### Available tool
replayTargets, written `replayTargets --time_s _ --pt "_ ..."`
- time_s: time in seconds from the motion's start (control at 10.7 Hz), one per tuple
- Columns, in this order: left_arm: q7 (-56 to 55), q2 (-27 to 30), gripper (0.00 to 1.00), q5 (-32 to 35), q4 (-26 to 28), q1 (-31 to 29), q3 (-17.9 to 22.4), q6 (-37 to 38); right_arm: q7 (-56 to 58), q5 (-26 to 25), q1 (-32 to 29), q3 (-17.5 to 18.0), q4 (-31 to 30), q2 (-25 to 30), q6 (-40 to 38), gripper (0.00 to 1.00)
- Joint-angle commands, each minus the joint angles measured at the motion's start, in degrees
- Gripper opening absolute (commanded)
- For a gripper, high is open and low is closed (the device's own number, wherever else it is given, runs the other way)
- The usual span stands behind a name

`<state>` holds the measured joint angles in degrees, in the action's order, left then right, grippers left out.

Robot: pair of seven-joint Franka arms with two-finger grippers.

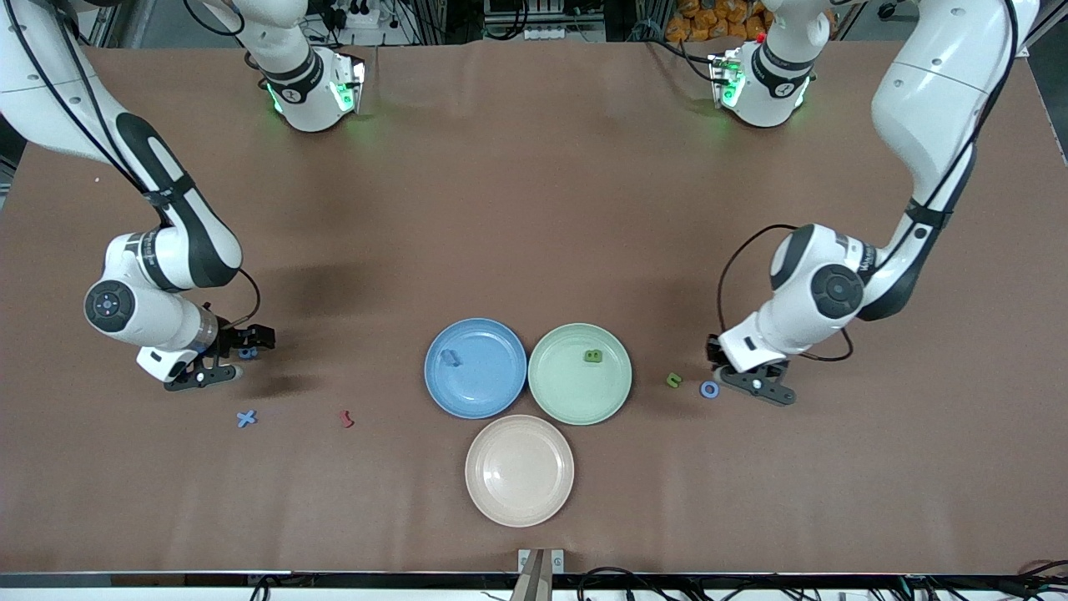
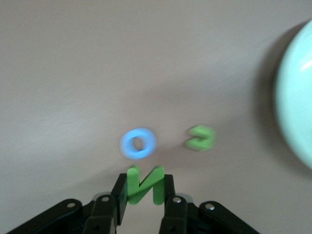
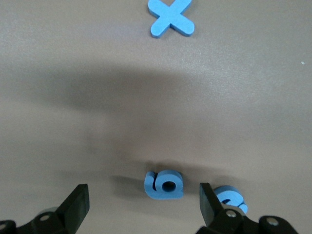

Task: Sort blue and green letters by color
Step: 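Drop the N on the green plate while the right gripper grasps the blue 6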

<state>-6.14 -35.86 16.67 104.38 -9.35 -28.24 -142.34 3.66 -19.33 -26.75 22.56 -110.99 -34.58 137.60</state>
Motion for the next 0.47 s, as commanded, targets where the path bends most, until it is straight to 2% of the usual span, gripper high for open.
replayTargets --time_s 0.0,0.19,0.28,0.37 --pt "-13.2 -2.5 0.0 -2.1 -7.4 8.4 -1.9 2.2 0.2 -2.1 -1.0 0.6 -1.0 -0.5 2.3 1.0" --pt "-20.0 -5.1 0.0 -2.1 -10.1 13.3 -1.6 2.2 0.2 -3.1 -1.6 0.6 -1.0 -1.3 2.9 1.0" --pt "-22.2 -7.5 0.04 -2.0 -13.1 15.0 -1.4 2.2 0.2 -3.3 -2.1 0.6 -1.0 -1.8 3.3 1.0" --pt "-23.2 -9.6 0.16 -2.0 -15.2 16.8 -1.2 2.2 0.2 -3.6 -2.2 0.6 -1.0 -2.0 3.3 1.0"
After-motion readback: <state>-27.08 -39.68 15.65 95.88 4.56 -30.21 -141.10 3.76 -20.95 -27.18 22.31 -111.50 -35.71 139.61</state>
